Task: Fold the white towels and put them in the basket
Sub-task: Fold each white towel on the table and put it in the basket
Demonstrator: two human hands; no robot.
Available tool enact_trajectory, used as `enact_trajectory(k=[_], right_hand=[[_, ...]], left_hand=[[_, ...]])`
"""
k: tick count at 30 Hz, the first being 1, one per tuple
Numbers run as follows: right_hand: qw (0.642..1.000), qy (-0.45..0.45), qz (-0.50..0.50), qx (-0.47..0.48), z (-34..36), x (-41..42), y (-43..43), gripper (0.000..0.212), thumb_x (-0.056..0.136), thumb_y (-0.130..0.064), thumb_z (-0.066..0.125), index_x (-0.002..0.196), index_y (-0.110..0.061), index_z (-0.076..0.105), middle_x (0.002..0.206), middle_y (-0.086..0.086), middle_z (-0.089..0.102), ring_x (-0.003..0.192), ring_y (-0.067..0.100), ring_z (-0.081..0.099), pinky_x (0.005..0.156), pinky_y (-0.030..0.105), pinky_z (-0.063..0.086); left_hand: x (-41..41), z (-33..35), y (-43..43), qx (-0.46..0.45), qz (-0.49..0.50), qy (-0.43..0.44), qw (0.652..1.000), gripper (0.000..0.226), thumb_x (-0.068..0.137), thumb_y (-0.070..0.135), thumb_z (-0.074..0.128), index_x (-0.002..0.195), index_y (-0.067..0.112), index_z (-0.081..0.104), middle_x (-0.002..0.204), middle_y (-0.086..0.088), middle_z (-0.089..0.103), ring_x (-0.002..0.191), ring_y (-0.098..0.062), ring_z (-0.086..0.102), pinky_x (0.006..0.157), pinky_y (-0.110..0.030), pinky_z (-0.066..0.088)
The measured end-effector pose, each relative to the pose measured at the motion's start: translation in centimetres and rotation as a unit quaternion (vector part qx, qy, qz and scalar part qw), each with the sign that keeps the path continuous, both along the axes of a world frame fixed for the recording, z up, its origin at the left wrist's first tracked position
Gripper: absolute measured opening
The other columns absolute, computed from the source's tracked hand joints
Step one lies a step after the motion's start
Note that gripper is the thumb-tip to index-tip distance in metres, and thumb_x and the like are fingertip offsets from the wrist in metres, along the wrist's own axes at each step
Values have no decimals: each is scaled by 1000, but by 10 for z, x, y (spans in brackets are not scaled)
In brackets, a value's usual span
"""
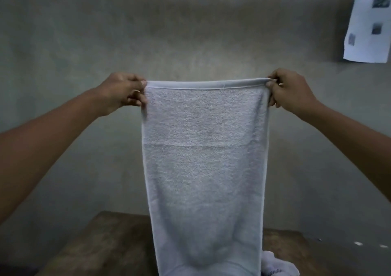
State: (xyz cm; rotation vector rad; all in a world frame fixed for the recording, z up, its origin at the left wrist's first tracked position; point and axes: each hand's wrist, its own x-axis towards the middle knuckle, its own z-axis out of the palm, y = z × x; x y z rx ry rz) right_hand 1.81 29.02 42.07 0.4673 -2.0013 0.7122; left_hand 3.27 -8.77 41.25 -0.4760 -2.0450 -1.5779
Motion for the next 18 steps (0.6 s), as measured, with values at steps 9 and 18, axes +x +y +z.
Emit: enact_trajectory(k=[9, 18], right_hand=[[980, -184, 34, -68, -11, -53, -2, 15, 94, -7, 49, 85, -4, 60, 65, 15, 60, 56, 21, 57, 49, 28, 47], [952, -277, 59, -119, -96, -154, -5, 22, 95, -7, 49, 75, -12, 54, 90, 19, 63, 74, 19, 68, 67, 24, 55]], left_hand=[[-56, 2, 9, 13, -8, -134, 991, 3, 91, 0, 51, 91, 1, 53, 71, -16, 68, 56, -15, 70, 49, -17, 55], [-160, -110, 9, 36, 63, -59, 996, 20, 94, 4, 51, 76, 9, 56, 80, -17, 61, 53, -5, 67, 60, -21, 57]])
